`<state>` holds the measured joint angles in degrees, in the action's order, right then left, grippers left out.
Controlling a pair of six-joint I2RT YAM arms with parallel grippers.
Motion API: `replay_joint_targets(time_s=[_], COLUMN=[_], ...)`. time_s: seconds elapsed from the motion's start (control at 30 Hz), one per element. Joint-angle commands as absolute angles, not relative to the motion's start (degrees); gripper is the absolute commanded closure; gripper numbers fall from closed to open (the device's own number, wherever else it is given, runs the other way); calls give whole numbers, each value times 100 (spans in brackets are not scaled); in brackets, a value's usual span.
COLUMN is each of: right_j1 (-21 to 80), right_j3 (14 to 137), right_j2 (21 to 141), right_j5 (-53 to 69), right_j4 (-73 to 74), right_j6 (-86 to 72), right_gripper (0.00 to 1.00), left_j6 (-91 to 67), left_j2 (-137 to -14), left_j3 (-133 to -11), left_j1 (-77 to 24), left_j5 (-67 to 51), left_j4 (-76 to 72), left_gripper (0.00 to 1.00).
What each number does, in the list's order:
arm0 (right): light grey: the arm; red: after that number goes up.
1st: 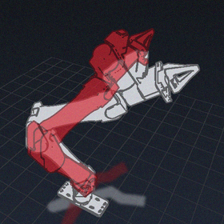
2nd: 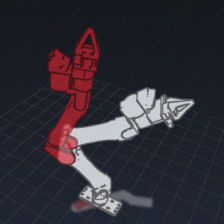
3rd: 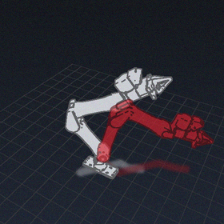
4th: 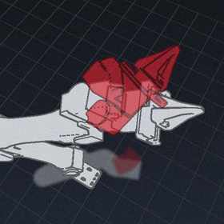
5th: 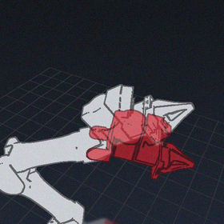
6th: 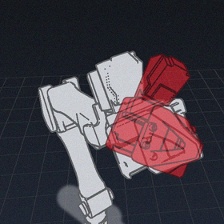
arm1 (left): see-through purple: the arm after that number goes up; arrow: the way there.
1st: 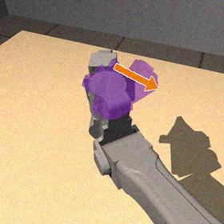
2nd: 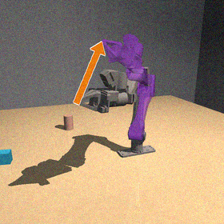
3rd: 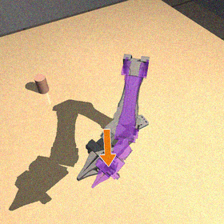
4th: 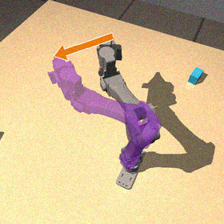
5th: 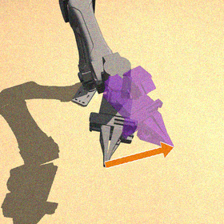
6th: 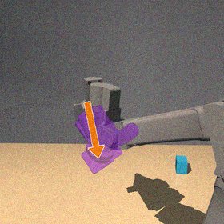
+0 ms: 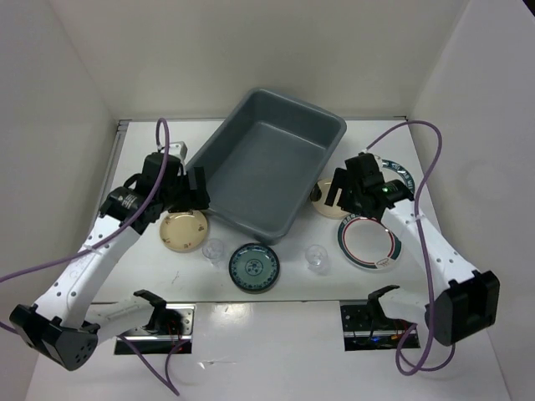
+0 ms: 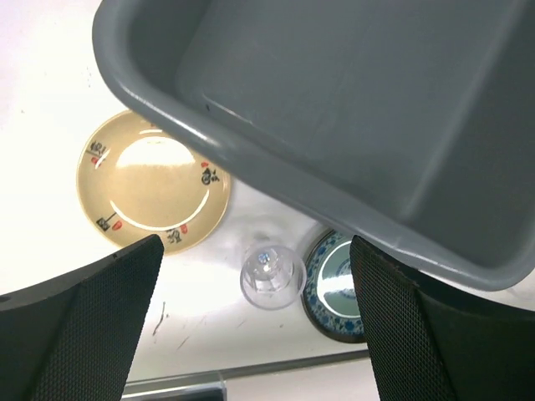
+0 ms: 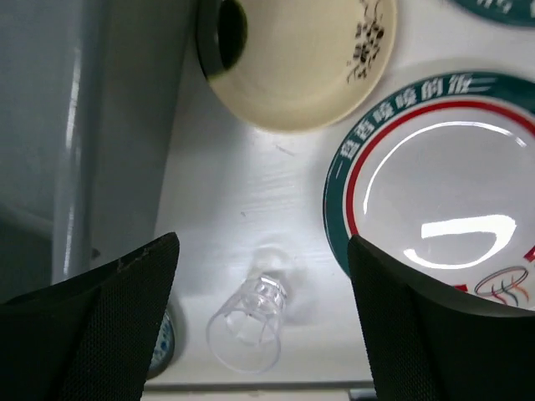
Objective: Place the mixed dishes into the plastic bin
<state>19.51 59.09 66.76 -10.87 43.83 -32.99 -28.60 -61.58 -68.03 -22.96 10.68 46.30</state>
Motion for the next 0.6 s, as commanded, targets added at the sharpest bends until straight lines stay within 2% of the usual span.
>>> replay_joint_targets(time_s=[0.0,0.1,0.2,0.4,0.53,0.57], right_j1=[1925,1925,1925,2240,3416,3419], right_j3=[6450,6504,6329,5626,5160,5107], right_j2=[7222,7462,7462,7032,6961,6961], right_j5=[-695,-511,-186,447,677,677], right_j4=[5367,5914,6240,6118,5670,5582], right_j6=[-3244,-3243,-3392,-3849,-4631,-4701], right_gripper=[17,33,42,42,40,40], left_j6=[-2821,-2821,-2944,-2944,-2892,-2892], left_j2=[-6038,-5985,-5776,-5791,-5958,-5959], left_j3=[-6776,-6917,-6900,-6716,-6653,-6653], left_j1=[-2285,-2285,-2285,-2285,-2285,-2285], left_j5=[1160,1107,1194,1195,1090,1090], left_j4=[4860,4860,4625,4430,4254,4254], left_gripper=[1,1,1,1,1,1])
